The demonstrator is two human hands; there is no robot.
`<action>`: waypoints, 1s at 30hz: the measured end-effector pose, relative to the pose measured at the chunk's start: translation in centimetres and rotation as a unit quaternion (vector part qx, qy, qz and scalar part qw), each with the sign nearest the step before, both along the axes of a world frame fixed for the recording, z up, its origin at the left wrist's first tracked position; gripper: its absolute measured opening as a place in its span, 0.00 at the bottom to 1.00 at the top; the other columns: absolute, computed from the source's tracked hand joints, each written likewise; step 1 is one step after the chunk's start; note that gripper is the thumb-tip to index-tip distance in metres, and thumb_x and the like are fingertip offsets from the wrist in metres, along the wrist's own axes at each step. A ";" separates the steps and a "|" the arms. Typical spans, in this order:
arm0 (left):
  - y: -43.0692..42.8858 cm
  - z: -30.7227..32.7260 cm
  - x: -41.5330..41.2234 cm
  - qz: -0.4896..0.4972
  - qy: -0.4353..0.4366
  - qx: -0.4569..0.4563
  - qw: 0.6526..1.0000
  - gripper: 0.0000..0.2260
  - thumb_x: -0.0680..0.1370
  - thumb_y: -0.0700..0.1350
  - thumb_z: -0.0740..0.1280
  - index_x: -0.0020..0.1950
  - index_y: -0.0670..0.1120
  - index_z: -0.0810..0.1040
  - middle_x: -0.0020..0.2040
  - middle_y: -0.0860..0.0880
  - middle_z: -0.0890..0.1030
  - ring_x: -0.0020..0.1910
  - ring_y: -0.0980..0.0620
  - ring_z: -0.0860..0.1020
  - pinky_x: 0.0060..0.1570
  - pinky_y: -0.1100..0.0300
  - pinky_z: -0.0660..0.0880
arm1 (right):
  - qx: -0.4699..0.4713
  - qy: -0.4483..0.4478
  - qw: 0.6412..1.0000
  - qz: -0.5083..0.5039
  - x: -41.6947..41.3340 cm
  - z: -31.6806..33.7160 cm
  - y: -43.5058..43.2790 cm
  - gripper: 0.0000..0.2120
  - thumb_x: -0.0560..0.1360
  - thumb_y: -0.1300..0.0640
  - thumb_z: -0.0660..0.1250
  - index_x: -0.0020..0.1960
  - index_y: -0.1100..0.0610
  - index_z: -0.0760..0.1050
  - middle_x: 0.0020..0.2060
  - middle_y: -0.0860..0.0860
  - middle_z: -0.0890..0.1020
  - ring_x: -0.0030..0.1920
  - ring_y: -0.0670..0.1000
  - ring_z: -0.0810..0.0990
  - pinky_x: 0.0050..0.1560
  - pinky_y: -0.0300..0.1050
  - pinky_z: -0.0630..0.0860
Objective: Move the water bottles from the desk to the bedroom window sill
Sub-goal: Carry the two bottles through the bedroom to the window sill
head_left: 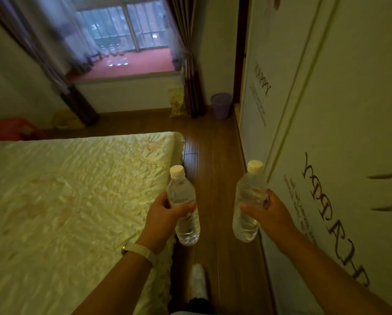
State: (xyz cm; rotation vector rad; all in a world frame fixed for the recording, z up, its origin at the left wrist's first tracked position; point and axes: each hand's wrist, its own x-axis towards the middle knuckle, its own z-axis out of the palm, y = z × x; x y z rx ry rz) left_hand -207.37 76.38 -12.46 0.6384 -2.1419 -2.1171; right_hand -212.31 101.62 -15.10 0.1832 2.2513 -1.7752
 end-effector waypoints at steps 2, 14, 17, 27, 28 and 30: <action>-1.1 -0.6 -2.1 0.009 -0.004 -0.004 1.000 0.19 0.68 0.37 0.78 0.57 0.44 0.81 0.49 0.48 0.87 0.46 0.53 0.85 0.40 0.64 0.79 | -0.005 -0.009 1.000 0.003 -2.5 -0.4 -0.9 0.26 0.69 0.51 0.78 0.65 0.51 0.74 0.57 0.50 0.82 0.57 0.53 0.81 0.59 0.55 0.79; -9.6 -1.8 -22.4 -0.011 0.009 0.008 1.000 0.20 0.67 0.37 0.79 0.58 0.46 0.82 0.50 0.50 0.87 0.48 0.52 0.85 0.44 0.60 0.79 | 0.018 0.002 1.000 -0.011 -20.8 0.4 -8.4 0.26 0.69 0.51 0.78 0.65 0.49 0.75 0.56 0.48 0.83 0.57 0.51 0.82 0.59 0.55 0.79; -11.4 -1.1 -27.2 -0.028 0.023 0.010 0.999 0.20 0.68 0.37 0.79 0.58 0.46 0.82 0.50 0.50 0.87 0.48 0.52 0.85 0.43 0.60 0.80 | 0.011 0.026 0.999 -0.023 -25.1 1.7 -10.3 0.21 0.71 0.53 0.77 0.62 0.49 0.75 0.54 0.48 0.83 0.55 0.50 0.82 0.56 0.51 0.80; -14.4 0.5 -38.4 -0.039 0.037 -0.002 0.999 0.18 0.69 0.38 0.78 0.57 0.46 0.82 0.49 0.50 0.87 0.48 0.53 0.85 0.45 0.59 0.79 | -0.014 0.051 0.998 -0.026 -37.0 2.8 -14.3 0.25 0.71 0.54 0.77 0.65 0.50 0.74 0.57 0.49 0.82 0.58 0.52 0.81 0.61 0.56 0.78; -14.6 0.5 -39.5 -0.037 0.035 -0.004 0.999 0.18 0.69 0.38 0.78 0.57 0.46 0.82 0.49 0.50 0.87 0.48 0.53 0.85 0.46 0.58 0.79 | -0.014 0.049 0.998 -0.022 -38.3 2.5 -14.4 0.25 0.70 0.54 0.77 0.65 0.50 0.74 0.57 0.49 0.82 0.58 0.52 0.81 0.61 0.56 0.78; -15.0 0.2 -41.8 -0.031 0.031 -0.006 0.999 0.18 0.69 0.38 0.78 0.57 0.45 0.82 0.50 0.49 0.87 0.48 0.52 0.85 0.47 0.56 0.80 | -0.015 0.043 0.999 -0.013 -41.1 1.8 -14.6 0.26 0.70 0.53 0.77 0.65 0.50 0.74 0.57 0.50 0.82 0.58 0.52 0.81 0.61 0.58 0.78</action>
